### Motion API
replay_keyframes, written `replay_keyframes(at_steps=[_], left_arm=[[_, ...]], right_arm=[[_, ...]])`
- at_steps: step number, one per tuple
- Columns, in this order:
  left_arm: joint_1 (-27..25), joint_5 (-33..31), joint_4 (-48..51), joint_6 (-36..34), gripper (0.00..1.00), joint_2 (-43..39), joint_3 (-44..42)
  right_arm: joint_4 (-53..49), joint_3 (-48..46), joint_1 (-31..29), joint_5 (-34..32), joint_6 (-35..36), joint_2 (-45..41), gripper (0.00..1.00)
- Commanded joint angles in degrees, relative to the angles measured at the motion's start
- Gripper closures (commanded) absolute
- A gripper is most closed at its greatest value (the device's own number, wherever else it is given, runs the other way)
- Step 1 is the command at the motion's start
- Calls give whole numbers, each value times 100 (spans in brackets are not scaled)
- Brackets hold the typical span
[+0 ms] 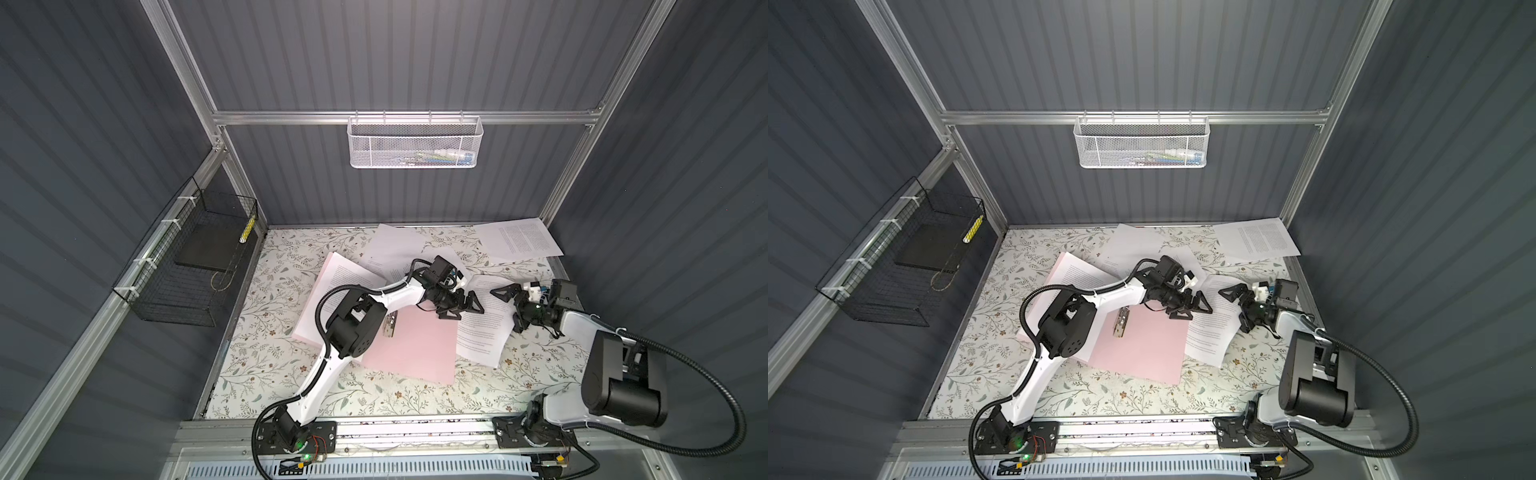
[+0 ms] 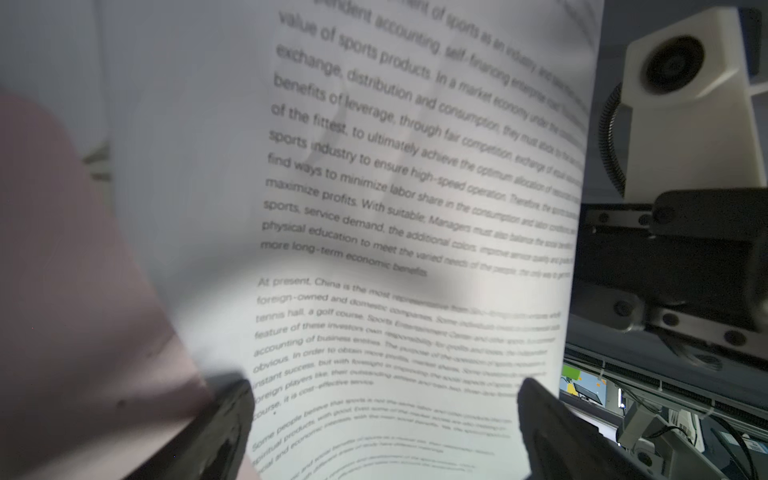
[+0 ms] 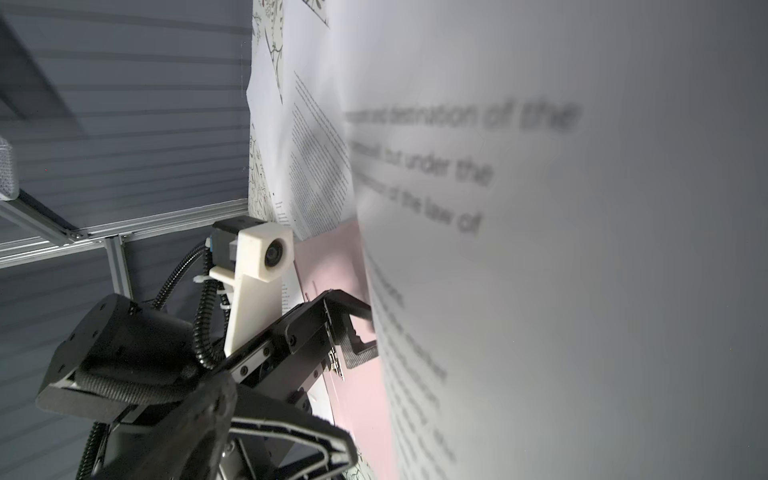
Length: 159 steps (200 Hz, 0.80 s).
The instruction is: Put the files into the folder
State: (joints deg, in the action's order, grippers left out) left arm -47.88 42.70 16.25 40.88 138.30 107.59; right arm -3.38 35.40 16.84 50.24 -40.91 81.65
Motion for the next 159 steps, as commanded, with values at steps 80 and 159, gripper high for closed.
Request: replay_keyframes(at_steps=[80,159], left_arm=[[92,-246,458,-139,0,275,-401],[100,-122,175,26,0,129,-512]], right_arm=[[-380,-771,8,-1182,-111,-1390,20],[-648,-1213,11,-1324,-95,-2172,83]])
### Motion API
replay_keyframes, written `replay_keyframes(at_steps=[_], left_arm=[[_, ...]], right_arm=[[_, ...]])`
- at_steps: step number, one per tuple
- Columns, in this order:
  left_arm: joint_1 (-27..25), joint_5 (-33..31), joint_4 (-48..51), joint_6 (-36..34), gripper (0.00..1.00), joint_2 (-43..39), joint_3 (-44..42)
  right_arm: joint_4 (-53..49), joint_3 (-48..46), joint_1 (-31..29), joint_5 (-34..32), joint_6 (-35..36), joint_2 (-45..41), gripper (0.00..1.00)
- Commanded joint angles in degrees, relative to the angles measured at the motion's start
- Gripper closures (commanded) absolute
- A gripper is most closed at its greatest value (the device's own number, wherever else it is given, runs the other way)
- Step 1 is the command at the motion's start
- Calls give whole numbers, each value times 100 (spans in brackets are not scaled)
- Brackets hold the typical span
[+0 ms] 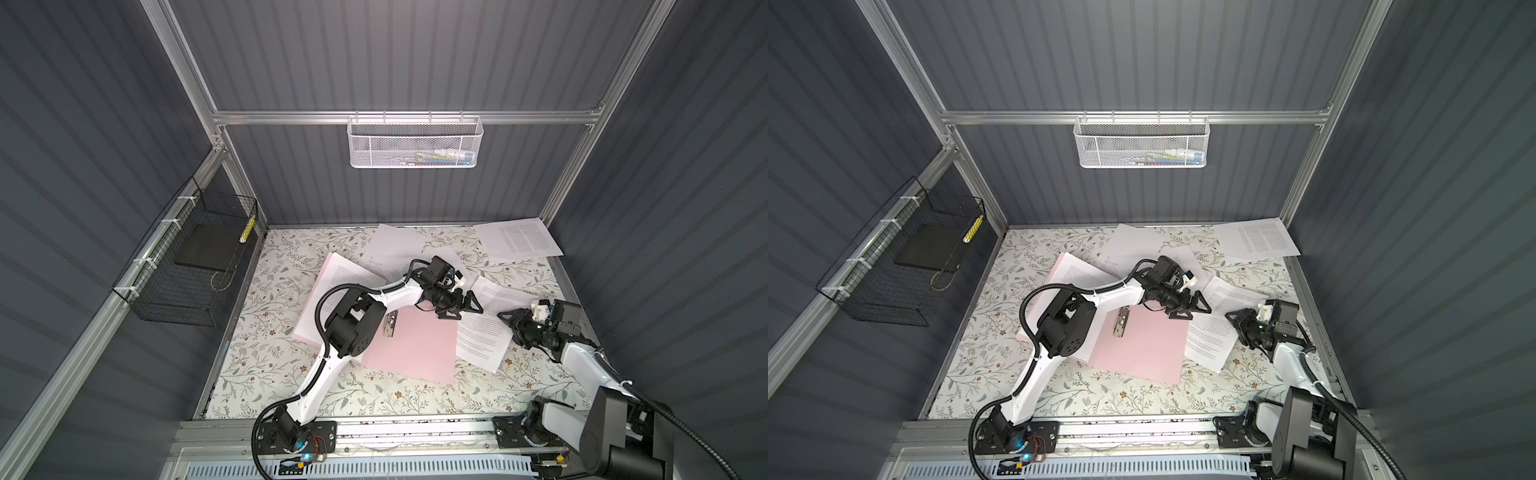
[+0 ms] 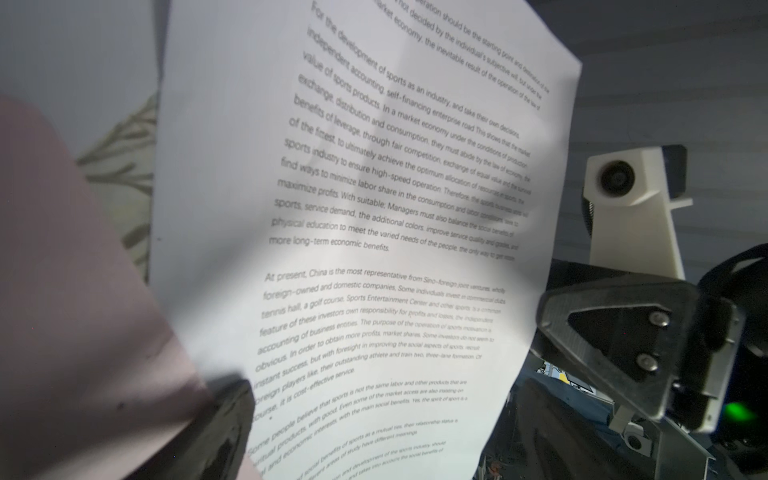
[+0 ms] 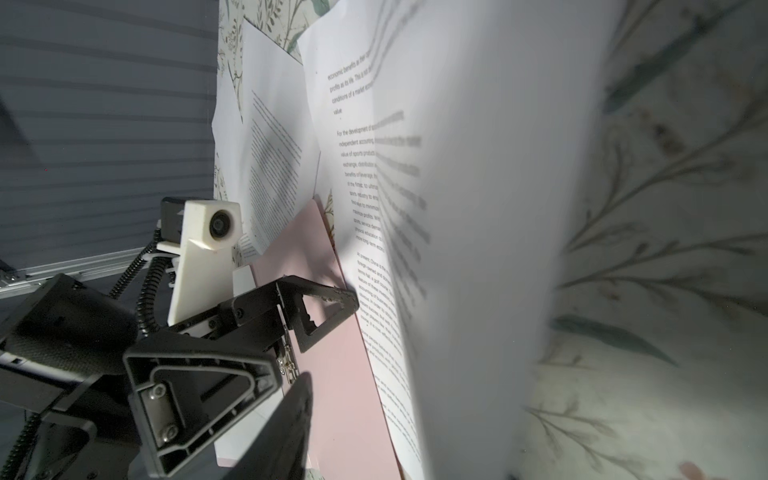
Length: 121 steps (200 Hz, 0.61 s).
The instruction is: Put the files into the folder
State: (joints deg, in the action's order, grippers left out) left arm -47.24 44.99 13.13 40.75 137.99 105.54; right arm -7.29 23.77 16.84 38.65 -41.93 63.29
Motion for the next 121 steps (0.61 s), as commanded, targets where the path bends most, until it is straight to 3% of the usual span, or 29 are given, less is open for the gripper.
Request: replay_keyframes(at_steps=[1,12,51,76,103,121], left_arm=[[34,-347,479,39,0,158,-306],[39,-312,440,71,0,119,-281],[157,75,168,339,0,-278,119],[290,213,185,433,0,-661,545],[534,-5,636,137,0,-1131,646],[778,-228,852,-85,0,-1580,401]], right_arm=[[-280,-53,12,-183,5,-377,86],[-583,73,4,-295,59,-622,100],[-2312,1359,-404,-1177,612,-1435,100],[-2861,2098,-865,-1528,720,-1546,100],[-3139,2918,-1798,-2155,824,-1391,100],[-3095,3386,-2493,-2118,808,-1058,100]])
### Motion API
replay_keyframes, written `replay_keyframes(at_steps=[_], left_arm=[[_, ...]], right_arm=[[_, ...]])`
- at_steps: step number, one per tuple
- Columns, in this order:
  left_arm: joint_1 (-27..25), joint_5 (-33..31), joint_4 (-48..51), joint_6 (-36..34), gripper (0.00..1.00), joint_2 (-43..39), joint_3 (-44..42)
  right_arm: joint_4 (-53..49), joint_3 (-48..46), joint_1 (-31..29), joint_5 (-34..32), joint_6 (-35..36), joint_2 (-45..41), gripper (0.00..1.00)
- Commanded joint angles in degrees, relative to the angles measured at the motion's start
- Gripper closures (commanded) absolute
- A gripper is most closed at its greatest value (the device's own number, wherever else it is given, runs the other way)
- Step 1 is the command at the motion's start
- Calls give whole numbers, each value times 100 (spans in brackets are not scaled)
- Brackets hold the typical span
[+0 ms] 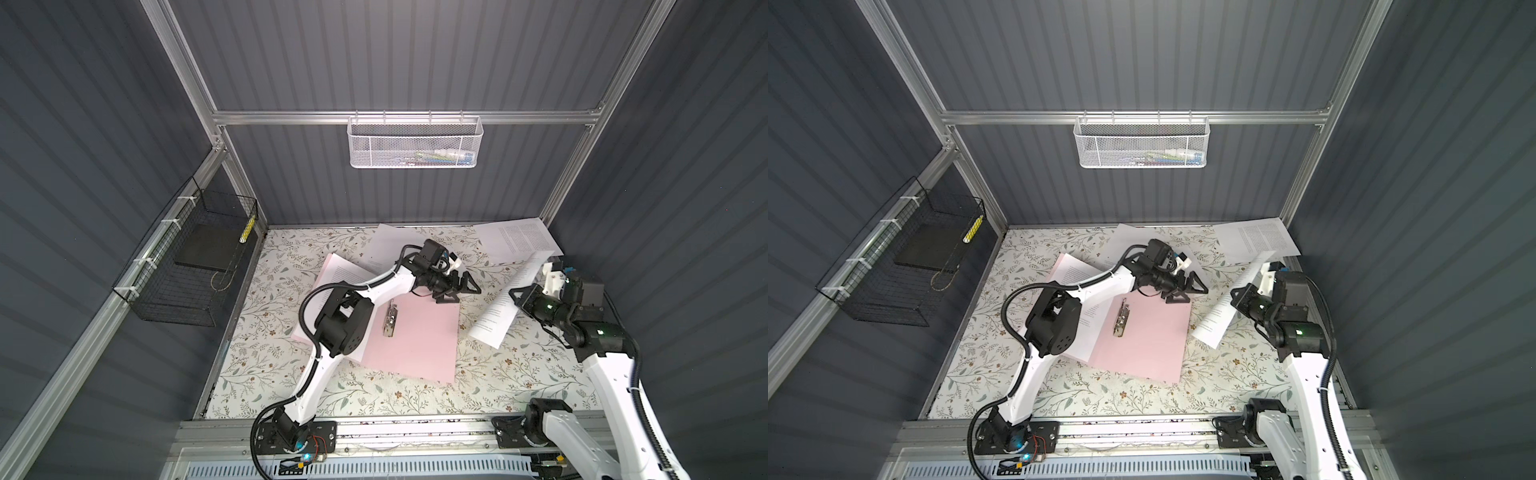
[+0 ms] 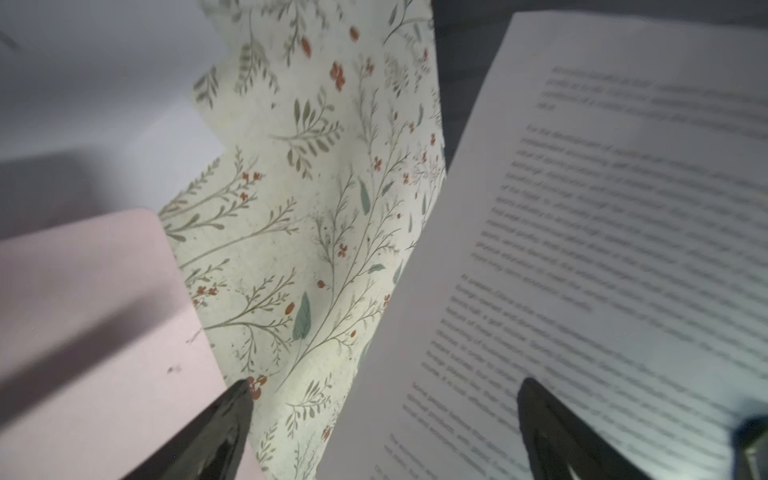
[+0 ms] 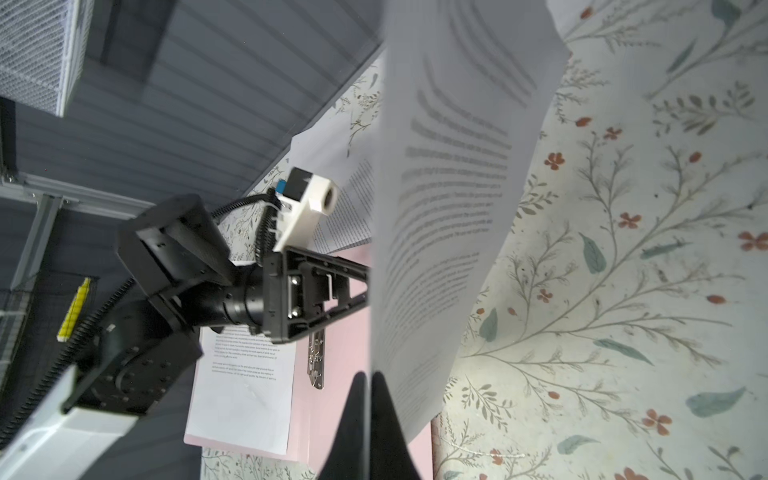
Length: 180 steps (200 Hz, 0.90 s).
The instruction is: Put the files into the folder
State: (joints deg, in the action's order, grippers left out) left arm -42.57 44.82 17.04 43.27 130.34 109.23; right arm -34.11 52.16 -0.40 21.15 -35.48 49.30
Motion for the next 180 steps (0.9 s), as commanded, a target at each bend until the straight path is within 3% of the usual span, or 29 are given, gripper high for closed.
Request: replay_keyframes(at_steps=[1,19,40,74,106,139,180], left_arm=[[324,-219,451,-336,0,-843,-1],[616,-466,516,-426,0,-1313,-366],[891,-1355,1440,-1054,0,-1733,-428],[1545,-1895,1863,-1354,0,-2415,-1125],[1980,-2382,2160,-1621,0,-2945,-1597],[2434,-2522,2330,-1775,0,-3330,-2053],[2868,-2326,2331,-1821,0,-3529,-2497]], right_arm=[[-404,579,-804,-353,155,364,100],[-218,1019,-1420,-273,19,758,100],[88,1602,-2084,-313,-119,1177,100],[977,2078,-2494,473,-798,1708,100],[1348,2408,-2879,460,-1237,1769,100],[1826,2246,-3026,651,-1706,1755,100],[2446,1028,-3010,614,-1890,2056,100]])
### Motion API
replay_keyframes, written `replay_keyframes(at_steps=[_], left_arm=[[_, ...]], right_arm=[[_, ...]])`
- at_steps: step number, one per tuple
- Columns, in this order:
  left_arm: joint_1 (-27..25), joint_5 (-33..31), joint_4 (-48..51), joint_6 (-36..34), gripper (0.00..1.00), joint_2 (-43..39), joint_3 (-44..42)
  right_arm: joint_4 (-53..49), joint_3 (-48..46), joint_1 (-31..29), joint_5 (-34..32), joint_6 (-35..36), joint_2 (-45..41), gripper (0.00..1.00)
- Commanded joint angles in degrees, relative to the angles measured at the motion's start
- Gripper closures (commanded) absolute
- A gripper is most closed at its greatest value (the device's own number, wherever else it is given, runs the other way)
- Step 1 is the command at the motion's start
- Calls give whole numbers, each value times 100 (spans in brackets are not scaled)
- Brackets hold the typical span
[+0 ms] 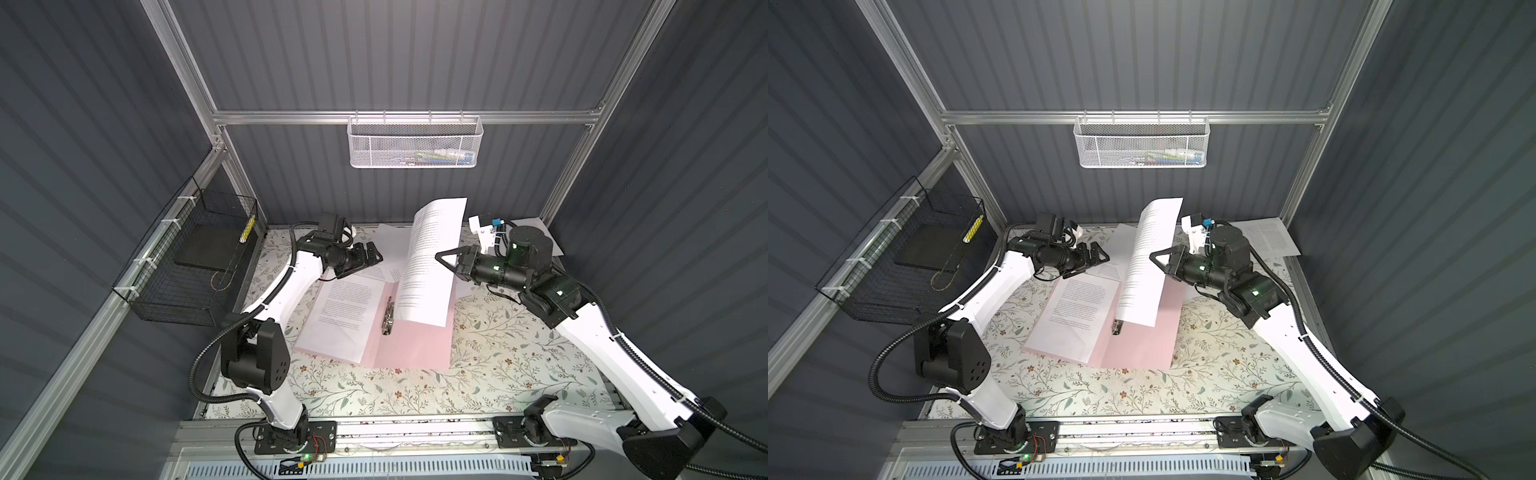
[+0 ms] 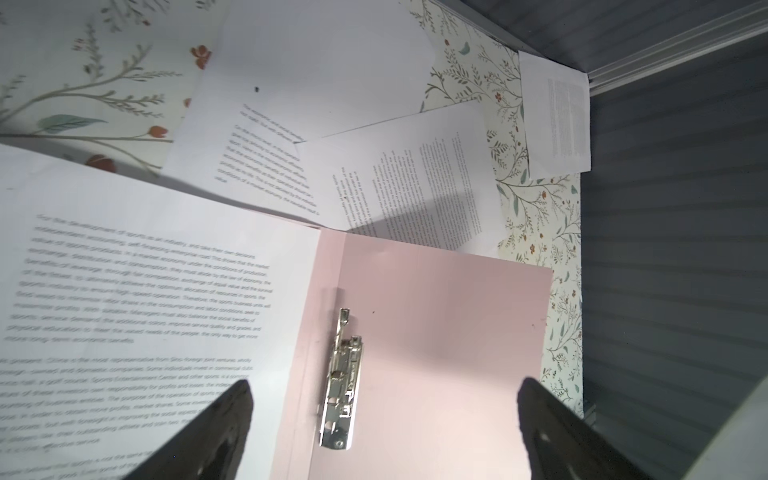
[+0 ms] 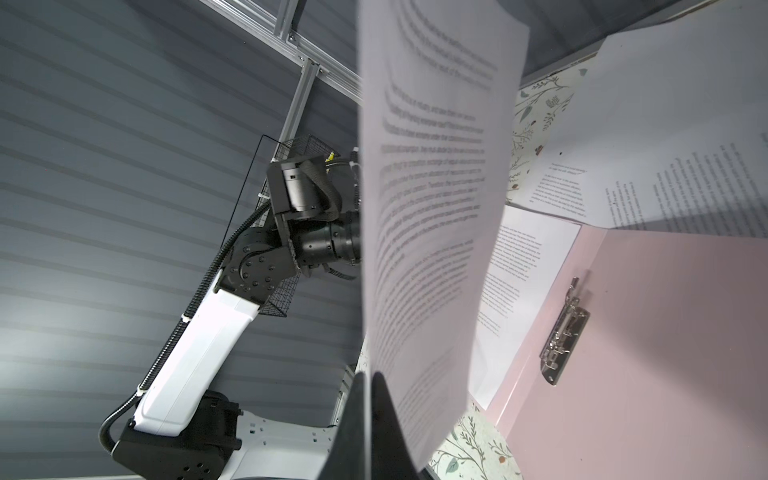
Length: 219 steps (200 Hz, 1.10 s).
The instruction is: Put the files into the folder
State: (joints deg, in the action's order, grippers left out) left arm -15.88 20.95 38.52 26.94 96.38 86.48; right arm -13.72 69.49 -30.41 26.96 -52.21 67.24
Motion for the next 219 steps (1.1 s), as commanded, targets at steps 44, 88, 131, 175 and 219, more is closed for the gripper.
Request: replay_keyframes(at_steps=[44,88,131,175,219], left_arm=[[329,109,186,-219,0,-286,-478],[363,170,147,-251,0,-310,-724],[366,278,129,-249,0,-174,-601],[366,331,120,-255,0,-101,-597],[366,399,77,-259,0,-67,-597]], right_arm=[[166,-1407,-12,-296,316,965,100],[-669,-1631,-152,-1239,682,1136,100],[-921,-1857,-269,-1413,721,1225,100],[-1183,-1739,-351,-1548,825,1301,100],[-1631,-1428,-360,-1635,1248,1300,100]])
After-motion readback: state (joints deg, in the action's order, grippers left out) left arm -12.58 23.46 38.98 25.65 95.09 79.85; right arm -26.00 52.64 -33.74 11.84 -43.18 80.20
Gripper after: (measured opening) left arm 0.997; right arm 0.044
